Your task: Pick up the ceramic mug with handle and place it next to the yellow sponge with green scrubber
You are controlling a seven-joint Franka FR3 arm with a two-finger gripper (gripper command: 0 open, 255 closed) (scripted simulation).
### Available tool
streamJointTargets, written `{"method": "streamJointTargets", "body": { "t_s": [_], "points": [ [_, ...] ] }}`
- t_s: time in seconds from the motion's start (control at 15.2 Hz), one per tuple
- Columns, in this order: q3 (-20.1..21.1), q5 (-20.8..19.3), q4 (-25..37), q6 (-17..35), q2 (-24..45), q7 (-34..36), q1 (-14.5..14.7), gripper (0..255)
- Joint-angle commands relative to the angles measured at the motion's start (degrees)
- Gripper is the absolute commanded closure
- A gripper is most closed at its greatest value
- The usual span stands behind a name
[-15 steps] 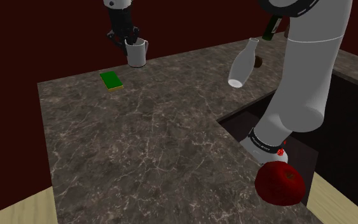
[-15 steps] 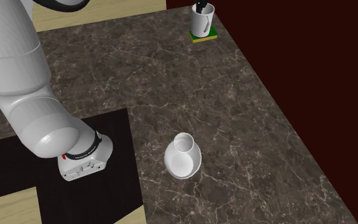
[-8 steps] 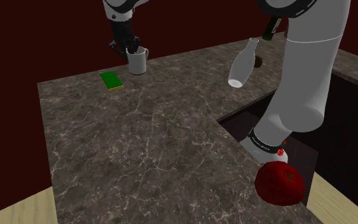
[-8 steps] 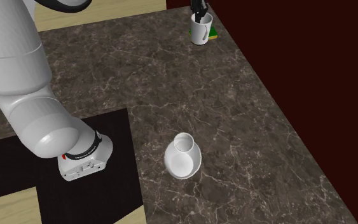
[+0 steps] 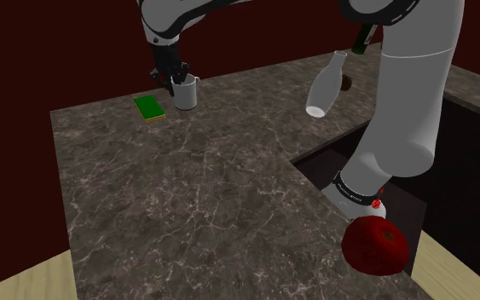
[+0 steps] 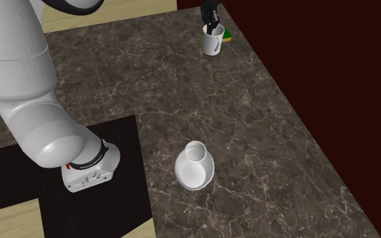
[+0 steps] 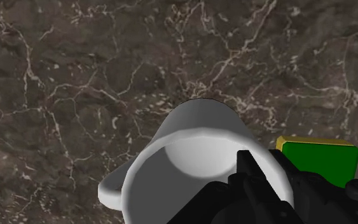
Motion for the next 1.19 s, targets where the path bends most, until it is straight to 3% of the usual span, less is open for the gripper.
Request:
{"method": "streamJointTargets", "body": {
  "t_s": [0.0, 0.66, 0.73, 1.12],
  "points": [
    [0.0, -0.1, -0.8, 1.4, 0.6, 0.2, 0.1, 255],
    [-0.1, -0.2, -1.9, 3.3, 1.3, 0.3, 0.1, 255],
    [-0.1, -0.2, -1.9, 3.3, 1.3, 0.3, 0.1, 0],
    [0.0, -0.1, -0.8, 1.6, 0.8, 0.3, 0.1, 0]
  ]
}}
